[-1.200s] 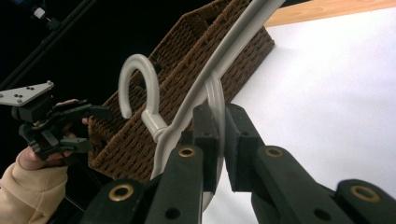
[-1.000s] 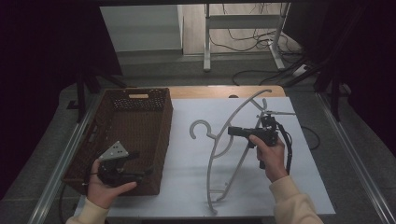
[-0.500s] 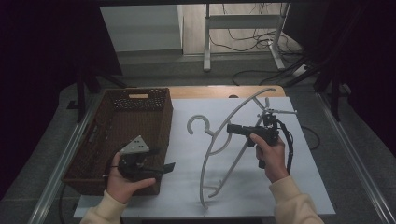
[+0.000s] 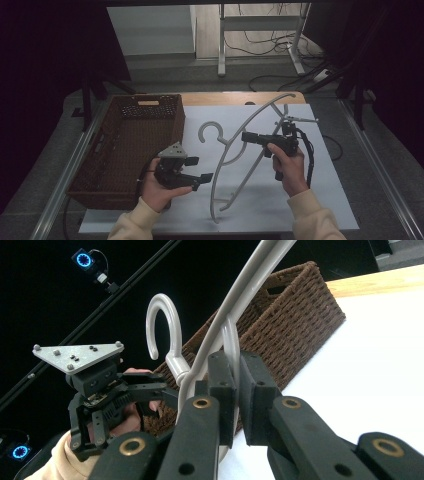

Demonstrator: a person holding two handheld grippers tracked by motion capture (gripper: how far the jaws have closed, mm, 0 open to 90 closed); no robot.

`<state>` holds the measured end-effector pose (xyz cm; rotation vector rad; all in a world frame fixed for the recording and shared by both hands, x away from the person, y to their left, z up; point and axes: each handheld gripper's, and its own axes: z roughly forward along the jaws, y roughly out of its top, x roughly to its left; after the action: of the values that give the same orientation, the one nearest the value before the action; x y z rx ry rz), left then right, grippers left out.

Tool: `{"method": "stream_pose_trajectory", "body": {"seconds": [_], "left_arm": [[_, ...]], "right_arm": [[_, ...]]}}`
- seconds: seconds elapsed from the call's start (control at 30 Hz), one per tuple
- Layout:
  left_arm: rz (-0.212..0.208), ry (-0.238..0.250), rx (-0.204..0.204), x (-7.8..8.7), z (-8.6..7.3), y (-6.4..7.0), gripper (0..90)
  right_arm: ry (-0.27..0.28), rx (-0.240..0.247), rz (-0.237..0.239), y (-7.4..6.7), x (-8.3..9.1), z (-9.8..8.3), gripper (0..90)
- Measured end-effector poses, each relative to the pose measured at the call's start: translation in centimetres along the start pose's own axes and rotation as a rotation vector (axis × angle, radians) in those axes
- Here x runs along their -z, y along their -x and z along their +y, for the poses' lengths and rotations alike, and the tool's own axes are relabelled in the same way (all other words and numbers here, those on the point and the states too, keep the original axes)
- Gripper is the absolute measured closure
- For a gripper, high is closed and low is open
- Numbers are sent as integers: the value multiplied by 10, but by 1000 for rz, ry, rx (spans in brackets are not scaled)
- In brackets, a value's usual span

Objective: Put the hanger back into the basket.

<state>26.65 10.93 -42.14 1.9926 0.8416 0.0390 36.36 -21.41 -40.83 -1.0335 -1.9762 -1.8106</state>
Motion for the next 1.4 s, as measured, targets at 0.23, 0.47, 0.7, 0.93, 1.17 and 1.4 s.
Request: {"method": "stream_pose_trajectory", "body": {"seconds": [0.23, 0.47, 0.7, 0.93, 1.17, 1.4], "left_arm": [[-68, -23, 32, -25, 4, 1, 333], [-51, -54, 98, -43, 4, 0, 561], [-111, -16, 103, -39, 4, -1, 845], [-119, 34, 88, -25, 6, 0, 875], [-108, 93, 78, -13, 9, 1, 874], [-90, 125, 84, 0, 10, -4, 874]], "right_arm": [[0, 0, 3, -3, -3, -1, 850], [1, -9, 22, -5, -9, -4, 849], [0, -5, 30, -6, -11, -6, 849], [-1, 4, 29, -5, -11, -6, 829], [-14, 34, 0, -7, -13, -8, 797], [-7, 48, -21, -9, -10, -7, 629]]}}
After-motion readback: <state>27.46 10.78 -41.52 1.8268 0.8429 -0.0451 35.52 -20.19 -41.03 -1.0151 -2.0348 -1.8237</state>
